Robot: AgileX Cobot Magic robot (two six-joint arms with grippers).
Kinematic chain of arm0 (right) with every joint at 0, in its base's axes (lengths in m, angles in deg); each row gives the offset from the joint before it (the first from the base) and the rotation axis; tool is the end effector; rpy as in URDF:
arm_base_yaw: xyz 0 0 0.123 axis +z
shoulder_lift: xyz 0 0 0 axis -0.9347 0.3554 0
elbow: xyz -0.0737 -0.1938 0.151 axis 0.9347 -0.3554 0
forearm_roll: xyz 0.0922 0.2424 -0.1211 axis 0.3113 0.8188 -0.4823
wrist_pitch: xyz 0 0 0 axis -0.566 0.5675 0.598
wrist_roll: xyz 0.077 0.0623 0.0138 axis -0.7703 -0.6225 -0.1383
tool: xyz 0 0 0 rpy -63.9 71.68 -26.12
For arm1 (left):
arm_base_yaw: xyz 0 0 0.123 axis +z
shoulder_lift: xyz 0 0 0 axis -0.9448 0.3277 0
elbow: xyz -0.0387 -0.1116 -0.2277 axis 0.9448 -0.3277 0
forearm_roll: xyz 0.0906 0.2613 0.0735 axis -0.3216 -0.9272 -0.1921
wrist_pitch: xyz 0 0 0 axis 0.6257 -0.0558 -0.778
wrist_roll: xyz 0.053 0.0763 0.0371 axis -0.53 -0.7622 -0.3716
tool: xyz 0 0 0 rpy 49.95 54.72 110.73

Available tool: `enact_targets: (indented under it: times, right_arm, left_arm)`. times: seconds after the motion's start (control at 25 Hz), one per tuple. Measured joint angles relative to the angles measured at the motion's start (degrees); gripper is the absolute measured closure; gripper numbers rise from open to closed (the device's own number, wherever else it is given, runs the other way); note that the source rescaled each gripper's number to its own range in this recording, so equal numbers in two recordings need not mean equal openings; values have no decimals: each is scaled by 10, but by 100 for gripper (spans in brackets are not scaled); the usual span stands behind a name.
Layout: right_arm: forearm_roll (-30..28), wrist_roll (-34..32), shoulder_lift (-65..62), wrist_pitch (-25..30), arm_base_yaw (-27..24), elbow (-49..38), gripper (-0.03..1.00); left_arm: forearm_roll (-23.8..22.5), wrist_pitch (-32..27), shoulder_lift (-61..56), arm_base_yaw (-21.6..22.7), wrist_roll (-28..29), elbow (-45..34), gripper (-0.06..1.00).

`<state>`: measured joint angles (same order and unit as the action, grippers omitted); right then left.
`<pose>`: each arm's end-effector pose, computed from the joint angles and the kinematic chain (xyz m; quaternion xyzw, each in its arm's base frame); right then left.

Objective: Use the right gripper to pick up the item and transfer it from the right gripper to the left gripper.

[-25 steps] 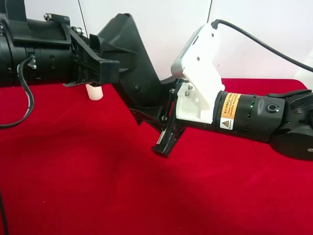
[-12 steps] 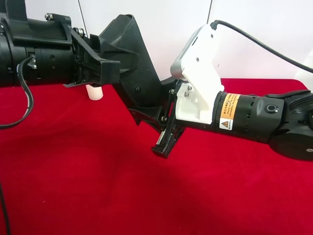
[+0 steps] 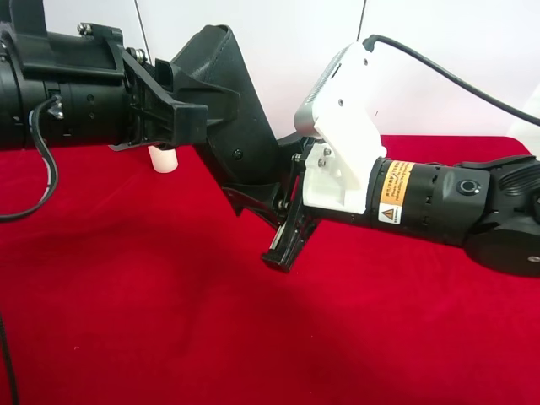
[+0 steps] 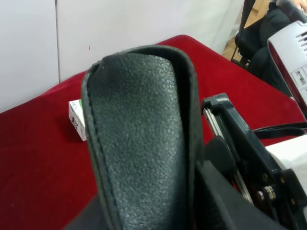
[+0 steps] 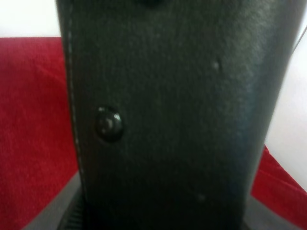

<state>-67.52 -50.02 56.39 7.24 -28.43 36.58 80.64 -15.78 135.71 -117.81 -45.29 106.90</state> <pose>0.2164 0.2214 0.1580 -0.4770 0.6076 0.1989 0.6031 0.2062 -0.2175 0.2730 0.2365 0.7593 -0.2876 0.5336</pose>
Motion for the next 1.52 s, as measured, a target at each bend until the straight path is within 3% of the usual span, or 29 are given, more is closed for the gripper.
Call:
enact_targets:
  times: [0.88, 0.92, 1.0, 1.04, 1.08, 1.12, 1.24, 1.52]
  right_arm:
    - [-6, -20, 0, 1, 0, 0, 97]
    - [-5, -23, 0, 1, 0, 0, 89]
    - [1, -27, 0, 0, 0, 0, 55]
    - [2, -29, 0, -1, 0, 0, 33]
    - [2, -34, 0, -1, 0, 0, 18]
    - [2, -41, 0, 0, 0, 0, 10]
    - [3, -56, -1, 4, 0, 0, 0]
    - [3, -69, -1, 6, 0, 0, -3]
  left_arm:
    - [0, 1, 0, 0, 0, 0, 82]
    - [0, 1, 0, 0, 0, 0, 82]
    - [-2, 4, 0, 0, 0, 0, 84]
    - [-2, 6, 0, 1, 0, 0, 87]
    - [-2, 10, 0, 2, 0, 0, 89]
    - [-2, 10, 0, 2, 0, 0, 90]
    - [-2, 11, 0, 2, 0, 0, 90]
    - [-2, 14, 0, 2, 0, 0, 91]
